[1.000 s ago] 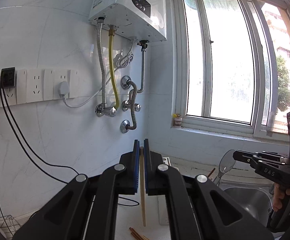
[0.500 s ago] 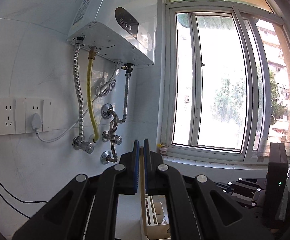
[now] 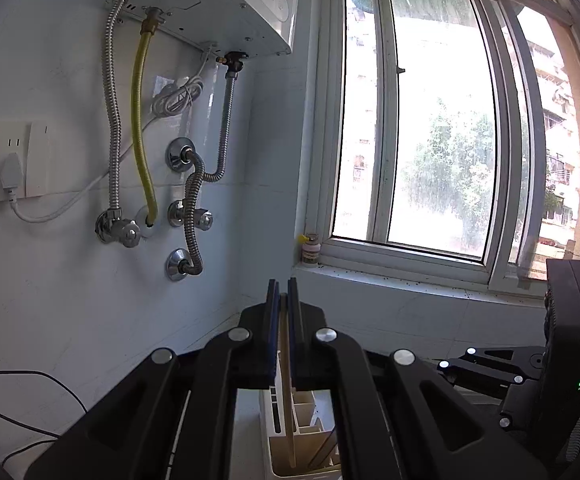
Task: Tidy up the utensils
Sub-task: 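Carry chopstick and spoon into the white holder and open both grippers, then move both open grippers back down to the chopsticks on the counter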
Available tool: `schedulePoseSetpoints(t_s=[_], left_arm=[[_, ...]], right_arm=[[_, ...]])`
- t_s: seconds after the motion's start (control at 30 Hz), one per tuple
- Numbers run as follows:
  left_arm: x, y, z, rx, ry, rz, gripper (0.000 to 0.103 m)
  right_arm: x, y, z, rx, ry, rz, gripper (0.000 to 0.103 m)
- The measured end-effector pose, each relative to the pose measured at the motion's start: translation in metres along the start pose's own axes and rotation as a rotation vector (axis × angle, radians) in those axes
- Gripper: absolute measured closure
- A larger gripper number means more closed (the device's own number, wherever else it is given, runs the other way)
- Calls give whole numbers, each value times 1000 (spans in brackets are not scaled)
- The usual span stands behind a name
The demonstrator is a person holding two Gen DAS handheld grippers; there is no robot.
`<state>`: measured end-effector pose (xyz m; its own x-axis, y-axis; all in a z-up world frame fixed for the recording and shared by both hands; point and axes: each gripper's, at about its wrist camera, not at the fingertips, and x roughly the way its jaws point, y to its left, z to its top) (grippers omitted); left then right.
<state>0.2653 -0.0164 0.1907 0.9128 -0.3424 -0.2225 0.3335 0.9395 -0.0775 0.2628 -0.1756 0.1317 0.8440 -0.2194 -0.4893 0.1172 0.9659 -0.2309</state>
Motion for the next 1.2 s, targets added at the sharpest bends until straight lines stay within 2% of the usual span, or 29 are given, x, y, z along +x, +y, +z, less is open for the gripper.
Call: schedulePoseSetpoints(t_s=[0.23, 0.47, 0.53, 0.6, 0.67, 0.87, 1.07, 1.2], left_arm=[[12, 13, -18, -36, 74, -23, 99], [12, 24, -21, -46, 110, -19, 98], [8, 28, -20, -43, 103, -2, 93], [1, 32, -17, -46, 90, 3, 69], [-7, 36, -15, -39, 76, 16, 69], [-31, 51, -17, -39, 79, 75, 69], [-43, 62, -43, -47, 143, 120, 69], [-39, 71, -74, -66, 224, 142, 69]], right_arm=[[9, -4, -6, 55, 58, 54, 101], [5, -11, -5, 107, 43, 81, 100], [-2, -14, -3, 128, 26, 89, 99], [-11, -17, -1, 147, 4, 97, 93], [-21, -20, 1, 160, -17, 117, 90], [-54, -15, -2, 158, -58, 158, 90], [-73, -3, -25, 151, -23, 206, 88], [-73, 5, -52, 164, 35, 221, 85]])
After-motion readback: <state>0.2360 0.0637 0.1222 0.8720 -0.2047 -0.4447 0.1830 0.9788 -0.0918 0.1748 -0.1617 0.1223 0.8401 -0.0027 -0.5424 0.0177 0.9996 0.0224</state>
